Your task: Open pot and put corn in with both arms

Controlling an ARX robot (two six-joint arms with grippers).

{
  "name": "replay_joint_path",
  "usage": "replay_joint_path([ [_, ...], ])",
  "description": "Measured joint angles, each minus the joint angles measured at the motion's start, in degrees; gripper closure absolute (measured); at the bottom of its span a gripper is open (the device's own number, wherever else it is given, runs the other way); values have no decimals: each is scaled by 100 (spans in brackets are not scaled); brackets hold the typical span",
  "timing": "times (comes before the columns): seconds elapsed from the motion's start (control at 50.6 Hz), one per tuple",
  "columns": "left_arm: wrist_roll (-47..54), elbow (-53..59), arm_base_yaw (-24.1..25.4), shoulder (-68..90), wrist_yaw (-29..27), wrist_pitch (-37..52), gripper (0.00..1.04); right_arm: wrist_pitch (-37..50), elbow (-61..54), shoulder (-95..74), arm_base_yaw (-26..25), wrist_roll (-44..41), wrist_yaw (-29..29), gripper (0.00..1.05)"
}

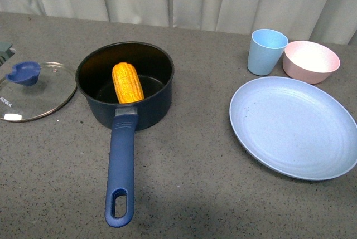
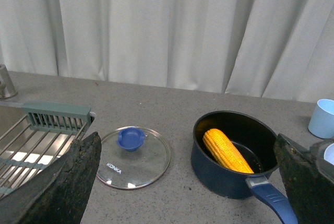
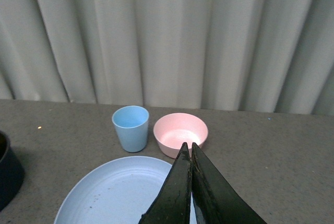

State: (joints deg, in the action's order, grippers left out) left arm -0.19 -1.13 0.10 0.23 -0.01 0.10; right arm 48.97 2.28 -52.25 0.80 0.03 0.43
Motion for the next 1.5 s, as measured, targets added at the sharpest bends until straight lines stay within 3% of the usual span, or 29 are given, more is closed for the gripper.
replay_joint_path([
  [0.672,0,0,0,0,0,0,7,-2282,-199,2597,-66,0,-33,104],
  [1.502,0,0,0,0,0,0,7,-3860,-199,4210,-66,0,-35,104],
])
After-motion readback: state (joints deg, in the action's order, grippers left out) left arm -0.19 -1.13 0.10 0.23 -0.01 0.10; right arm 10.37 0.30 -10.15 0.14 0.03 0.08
